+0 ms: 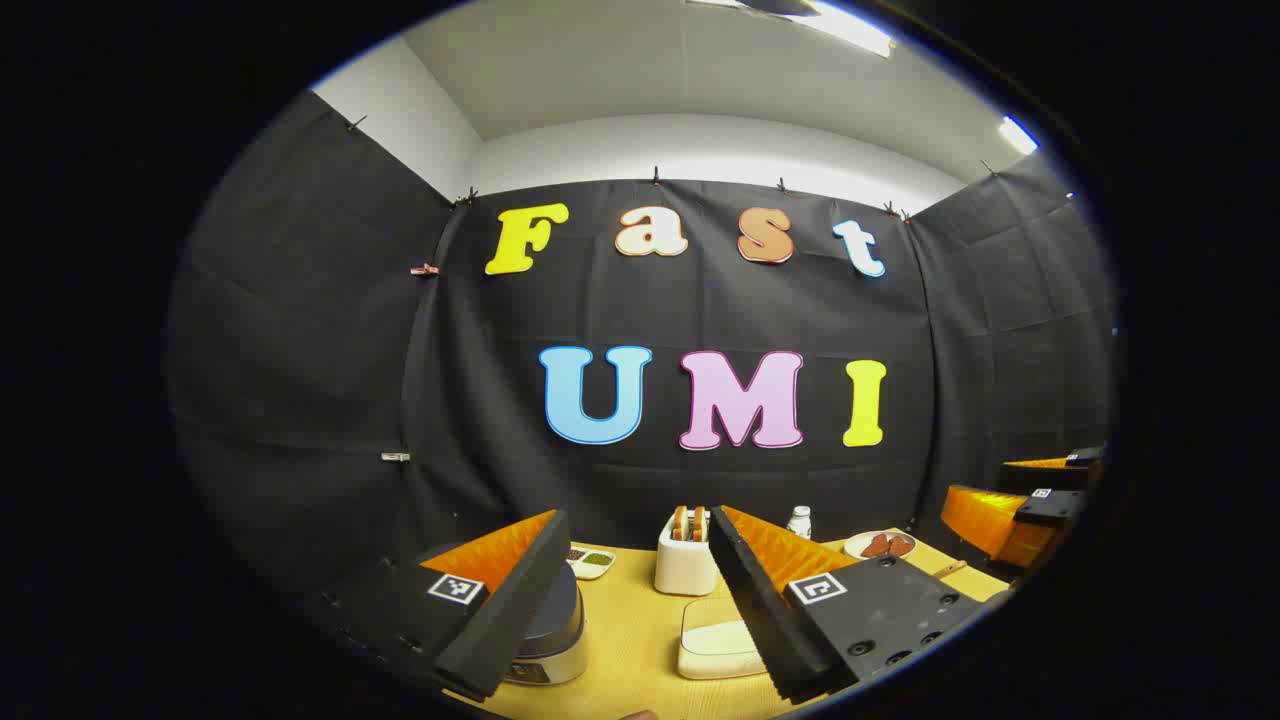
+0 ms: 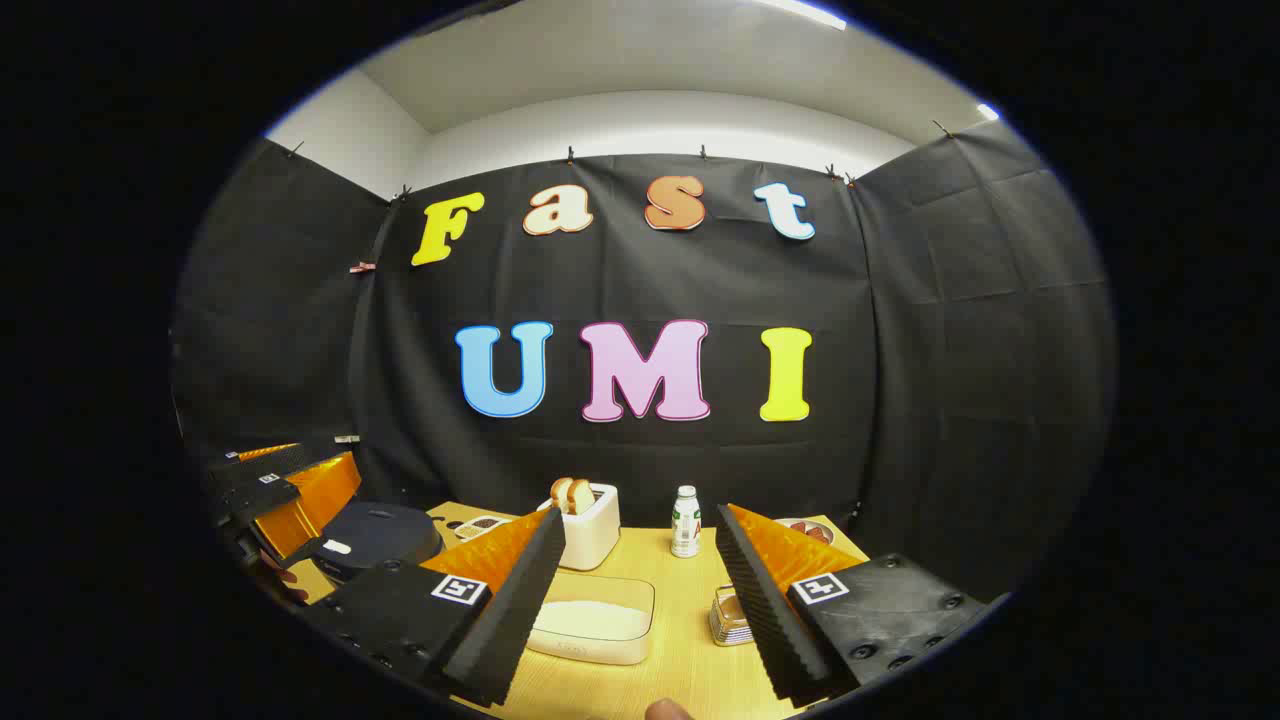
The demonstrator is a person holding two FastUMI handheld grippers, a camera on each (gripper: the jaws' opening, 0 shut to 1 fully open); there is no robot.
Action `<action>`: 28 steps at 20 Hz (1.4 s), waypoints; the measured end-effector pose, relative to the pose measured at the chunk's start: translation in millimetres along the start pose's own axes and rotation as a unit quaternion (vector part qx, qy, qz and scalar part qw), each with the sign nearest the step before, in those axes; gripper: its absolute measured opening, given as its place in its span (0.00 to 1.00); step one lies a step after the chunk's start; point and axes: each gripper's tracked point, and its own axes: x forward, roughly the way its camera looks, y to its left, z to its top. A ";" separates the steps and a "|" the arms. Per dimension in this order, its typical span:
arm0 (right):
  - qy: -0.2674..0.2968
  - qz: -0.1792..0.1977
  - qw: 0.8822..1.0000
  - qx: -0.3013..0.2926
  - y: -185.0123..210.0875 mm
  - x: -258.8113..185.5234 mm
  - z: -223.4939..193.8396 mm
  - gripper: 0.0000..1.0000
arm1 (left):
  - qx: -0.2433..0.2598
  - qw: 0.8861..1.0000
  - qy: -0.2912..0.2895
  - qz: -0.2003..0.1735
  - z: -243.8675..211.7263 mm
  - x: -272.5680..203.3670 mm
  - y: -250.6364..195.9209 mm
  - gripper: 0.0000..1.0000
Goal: Close the left gripper, press the button to open the rice cooker; take a wooden spoon from the chopstick holder with the right hand, scoop a spoonful of rice and pour it into the rice cooker, then put the wooden spoon back into the chopstick holder.
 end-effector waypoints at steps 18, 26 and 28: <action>-0.006 0.003 1.000 -0.005 19.9 1.8 -3.6 0.94 | 0.010 1.000 -0.003 0.009 -2.4 -0.2 26.4 0.95; -0.005 0.006 1.000 -0.007 27.7 9.5 -6.5 0.94 | 0.012 1.000 -0.006 0.022 -5.4 8.6 42.7 0.91; -0.005 0.006 1.000 -0.007 30.2 11.8 -7.3 0.94 | 0.014 0.999 -0.002 0.037 -8.2 13.1 53.8 0.69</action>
